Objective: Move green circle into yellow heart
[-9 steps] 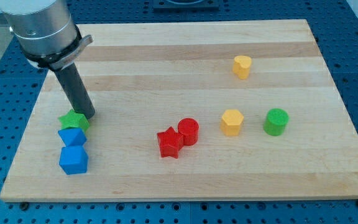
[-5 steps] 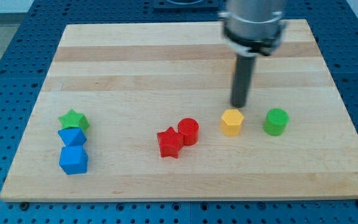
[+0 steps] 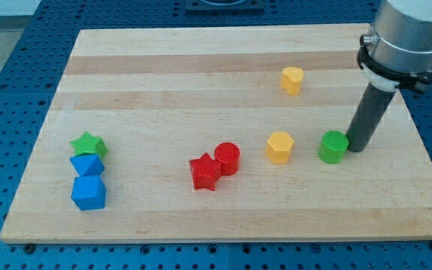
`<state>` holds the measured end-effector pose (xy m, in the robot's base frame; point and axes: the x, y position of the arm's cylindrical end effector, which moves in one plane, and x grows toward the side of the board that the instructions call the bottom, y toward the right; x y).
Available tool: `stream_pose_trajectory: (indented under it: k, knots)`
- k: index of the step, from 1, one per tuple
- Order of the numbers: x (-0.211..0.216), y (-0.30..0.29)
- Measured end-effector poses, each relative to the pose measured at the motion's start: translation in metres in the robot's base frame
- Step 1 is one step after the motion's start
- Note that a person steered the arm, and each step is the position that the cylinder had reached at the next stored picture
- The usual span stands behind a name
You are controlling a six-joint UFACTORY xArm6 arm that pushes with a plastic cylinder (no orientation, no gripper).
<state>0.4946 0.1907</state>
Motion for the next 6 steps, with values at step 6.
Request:
stream_pose_trajectory:
  k: [6]
  knots:
    - [-0.033, -0.067]
